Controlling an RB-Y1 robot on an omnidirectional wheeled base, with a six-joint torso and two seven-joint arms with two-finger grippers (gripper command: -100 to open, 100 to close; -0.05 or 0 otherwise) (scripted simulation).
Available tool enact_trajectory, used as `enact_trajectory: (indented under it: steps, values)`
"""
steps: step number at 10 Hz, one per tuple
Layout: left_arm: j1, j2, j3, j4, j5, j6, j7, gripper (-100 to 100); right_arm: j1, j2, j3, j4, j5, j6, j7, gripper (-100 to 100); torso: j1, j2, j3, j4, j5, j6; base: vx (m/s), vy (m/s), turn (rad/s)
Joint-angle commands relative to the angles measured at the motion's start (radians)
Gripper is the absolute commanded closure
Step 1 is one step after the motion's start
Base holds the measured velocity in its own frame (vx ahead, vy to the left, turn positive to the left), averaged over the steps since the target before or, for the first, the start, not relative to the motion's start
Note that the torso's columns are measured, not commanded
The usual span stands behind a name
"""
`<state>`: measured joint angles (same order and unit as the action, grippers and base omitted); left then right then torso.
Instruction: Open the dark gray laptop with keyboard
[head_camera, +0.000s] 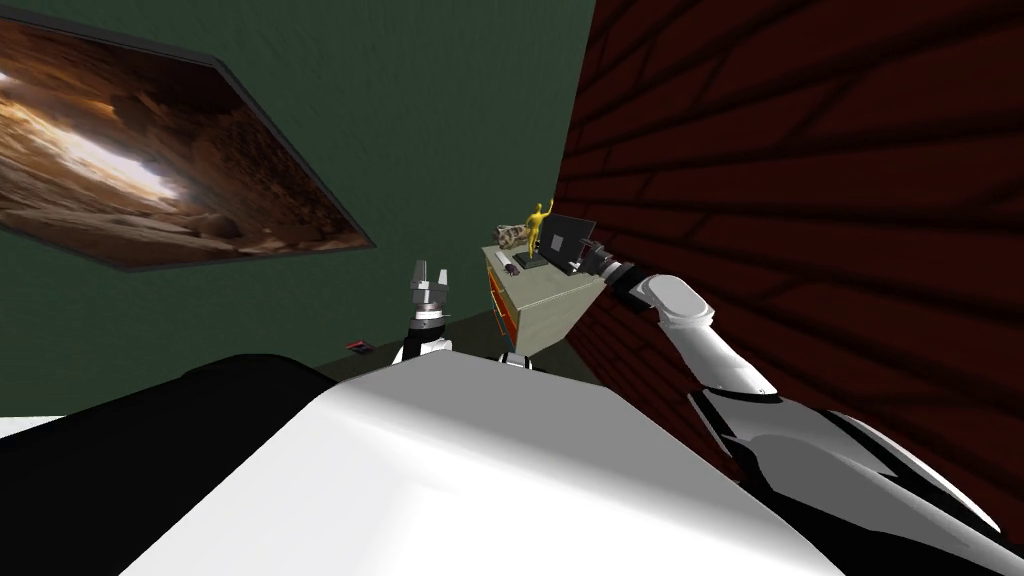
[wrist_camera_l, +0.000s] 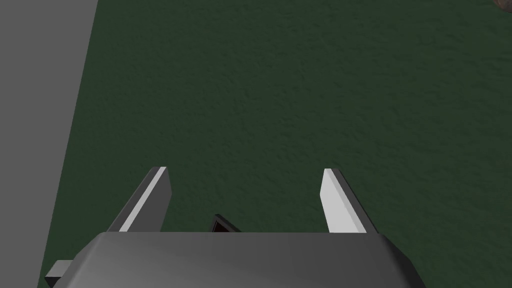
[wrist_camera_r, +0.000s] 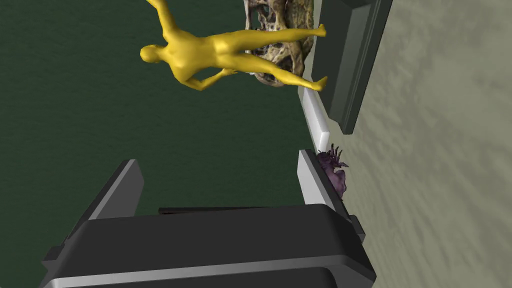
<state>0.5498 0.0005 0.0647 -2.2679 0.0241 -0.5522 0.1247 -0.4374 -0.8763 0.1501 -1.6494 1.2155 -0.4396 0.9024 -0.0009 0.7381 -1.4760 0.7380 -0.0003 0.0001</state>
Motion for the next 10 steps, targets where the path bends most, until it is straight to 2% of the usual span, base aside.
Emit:
enact_trajectory:
  steps: [1,3,7,8,9,10]
  values:
    - [0.000,0.000,0.000,0.000,0.000,0.000,0.000,0,-0.081,-0.065,0.027,0.058,0.076,0.002,0.070,-100,0.001,0.000,0.000,0.000,0.000,0.000,0.003,-0.089,0.146]
    - [0.000,0.000,0.000,0.000,0.000,0.000,0.000,0,-0.138,-0.102,0.043,0.099,0.121,0.000,0.114,-100,0.002,0.000,0.000,0.000,0.001,0.000,0.004,-0.069,0.112]
    - [0.000,0.000,0.000,0.000,0.000,0.000,0.000,0,-0.218,-0.163,0.067,0.159,0.190,-0.004,0.183,-100,0.001,-0.001,0.000,0.000,0.000,0.000,0.005,-0.051,0.095]
    - [0.000,0.000,0.000,0.000,0.000,0.000,0.000,0,-0.202,-0.153,0.064,0.147,0.180,-0.003,0.168,-100,0.001,-0.001,0.000,0.000,0.000,0.000,0.000,-0.022,0.022]
    - [0.000,0.000,0.000,0.000,0.000,0.000,0.000,0,-0.226,-0.153,0.069,0.198,0.196,0.010,0.173,-100,0.002,-0.001,0.000,0.000,0.000,0.000,-0.056,-0.045,0.256]
    - [0.000,0.000,0.000,0.000,0.000,0.000,0.000,0,-0.226,-0.153,0.069,0.203,0.196,0.010,0.173,-100,0.001,0.001,0.000,0.000,0.001,-0.002,-0.082,-0.068,0.225]
